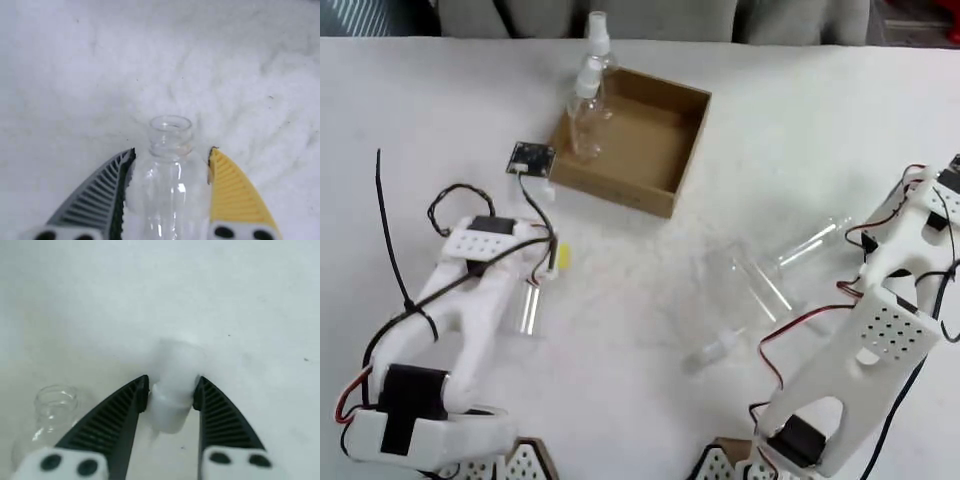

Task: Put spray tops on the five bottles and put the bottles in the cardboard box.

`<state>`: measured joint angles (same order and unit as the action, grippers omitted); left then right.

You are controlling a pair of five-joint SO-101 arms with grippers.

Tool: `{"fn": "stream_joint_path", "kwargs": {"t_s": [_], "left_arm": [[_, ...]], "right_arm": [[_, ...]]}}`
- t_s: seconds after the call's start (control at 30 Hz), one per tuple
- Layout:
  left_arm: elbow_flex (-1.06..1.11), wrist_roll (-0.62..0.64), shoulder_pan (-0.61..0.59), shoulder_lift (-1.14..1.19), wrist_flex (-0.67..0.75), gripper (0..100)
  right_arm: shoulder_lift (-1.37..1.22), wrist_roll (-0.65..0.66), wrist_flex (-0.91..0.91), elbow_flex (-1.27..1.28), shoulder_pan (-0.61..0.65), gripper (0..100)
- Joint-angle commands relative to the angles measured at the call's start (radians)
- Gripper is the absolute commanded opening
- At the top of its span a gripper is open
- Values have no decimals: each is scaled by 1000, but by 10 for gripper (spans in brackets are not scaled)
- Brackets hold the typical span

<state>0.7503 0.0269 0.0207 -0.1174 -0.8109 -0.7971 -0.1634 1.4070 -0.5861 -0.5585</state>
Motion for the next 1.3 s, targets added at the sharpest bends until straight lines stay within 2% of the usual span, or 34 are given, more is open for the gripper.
{"fn": "stream_joint_path", "kwargs": {"t_s": [0.0, 0.1, 0.17, 0.27, 0.63, 0.83, 0.97, 1.1, 1.27], "left_arm": [[-8, -11, 12, -58, 25, 53], [-8, -11, 12, -58, 25, 53], [-8, -11, 12, -58, 25, 53], [-8, -11, 12, -58, 25, 53], [0, -11, 13, -82, 18, 53], [166, -14, 42, -298, 95, 53], [330, -112, 81, -464, 236, 57], [456, -135, 87, -607, 347, 57], [534, -135, 84, -771, 367, 57]], "right_arm": [[64, 0, 24, -40, 7, 105], [65, 2, 22, -37, 12, 101], [67, 14, 21, -40, 13, 63], [87, 123, 25, -48, 35, 14], [321, 141, 278, -239, 48, 15], [475, 141, 306, -255, 53, 15], [559, 141, 308, -253, 81, 15], [641, 141, 314, -253, 142, 15], [783, 140, 314, -195, 234, 15]]}}
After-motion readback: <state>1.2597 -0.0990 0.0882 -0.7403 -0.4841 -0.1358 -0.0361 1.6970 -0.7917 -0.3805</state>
